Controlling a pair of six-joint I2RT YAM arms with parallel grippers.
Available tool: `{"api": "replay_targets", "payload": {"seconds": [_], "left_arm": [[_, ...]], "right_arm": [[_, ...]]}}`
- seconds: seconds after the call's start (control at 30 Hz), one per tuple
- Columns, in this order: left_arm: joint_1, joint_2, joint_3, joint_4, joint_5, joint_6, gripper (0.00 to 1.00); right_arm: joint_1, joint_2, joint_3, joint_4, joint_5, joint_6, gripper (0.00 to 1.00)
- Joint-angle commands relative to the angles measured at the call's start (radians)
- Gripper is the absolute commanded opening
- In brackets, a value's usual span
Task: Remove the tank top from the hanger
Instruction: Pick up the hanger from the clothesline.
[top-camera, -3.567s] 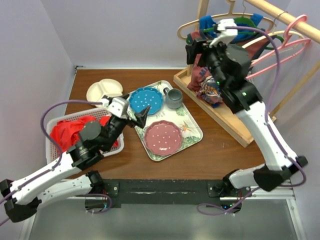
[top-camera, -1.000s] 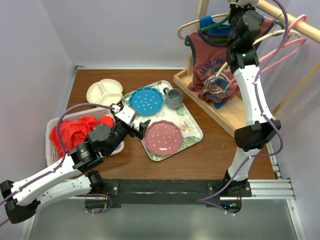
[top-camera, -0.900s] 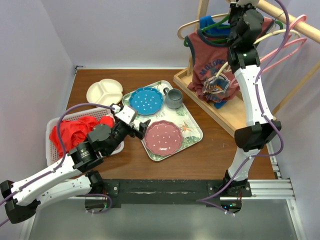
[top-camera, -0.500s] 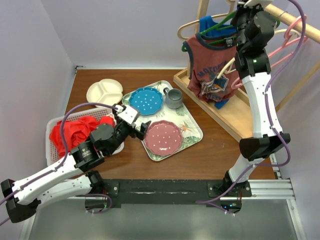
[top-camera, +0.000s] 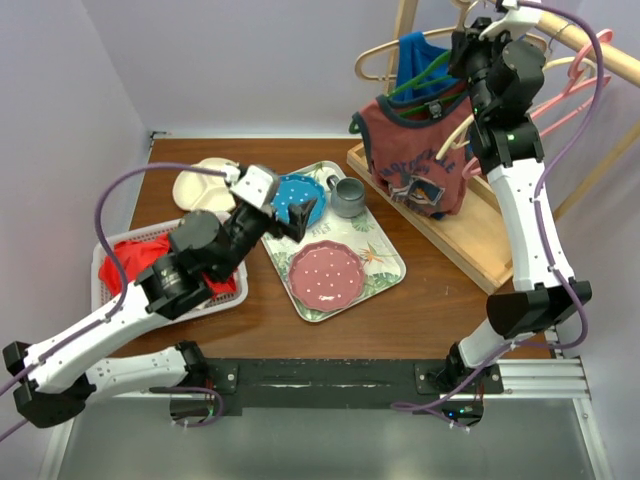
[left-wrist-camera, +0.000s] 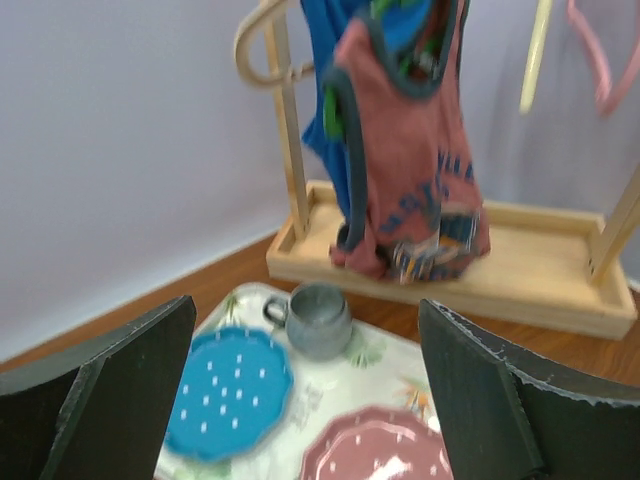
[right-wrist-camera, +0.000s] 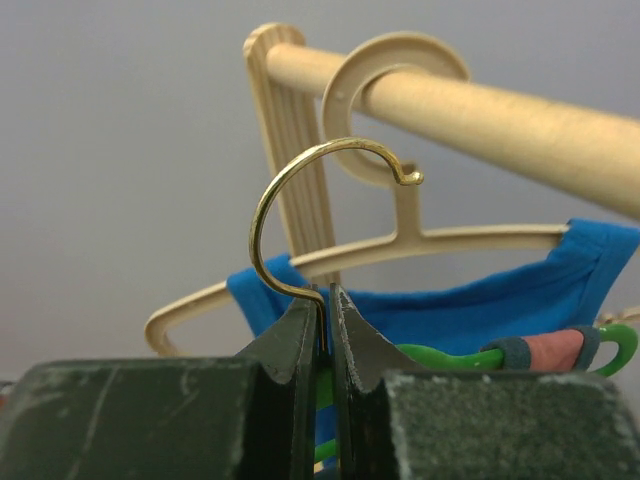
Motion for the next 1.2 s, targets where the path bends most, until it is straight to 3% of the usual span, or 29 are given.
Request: {"api": "replay_targets", "payload": {"seconds": [0.0,0.27,0.57,0.67,0.77,1.0,1.1,1.13,1.17], "left_arm": [[-0.002,0.138,0.202,0.019,0.019,0.084,0.99],[0.0,0.311,0.41,0.034,0.082,0.129,0.96],[0.0,0.418,0.46,0.014,0.168,0.106,0.87],[0.0,0.43,0.445,0.016,0.165,0.106,0.78],[0.0,0.429,0.424,0.025,0.177,0.109,0.52],[0.0,0.437,0.402,0.023,0.152,0.118,0.26],[0.001,0.444,0.399,0.017,0.148,0.118,0.26],[0.001,0.446,0.399,0.013,0.142,0.116,0.32],[0.001,0.447,0.398,0.003,0.134,0.113,0.49]], "right_arm": [[0.018,-0.1,-0.052,0.075,-0.091,0.093,0.0],[0.07,-0.186,-0.17,0.087,-0.115,0.133,0.0],[0.165,-0.247,-0.248,0.093,-0.098,0.131,0.0],[0.182,-0.259,-0.262,0.095,-0.101,0.136,0.0],[0.188,-0.27,-0.276,0.093,-0.115,0.16,0.0],[0.188,-0.305,-0.32,0.107,-0.137,0.197,0.0],[0.187,-0.316,-0.337,0.116,-0.161,0.209,0.0],[0.188,-0.315,-0.339,0.118,-0.163,0.209,0.0],[0.188,-0.313,-0.337,0.115,-0.16,0.209,0.0]]}}
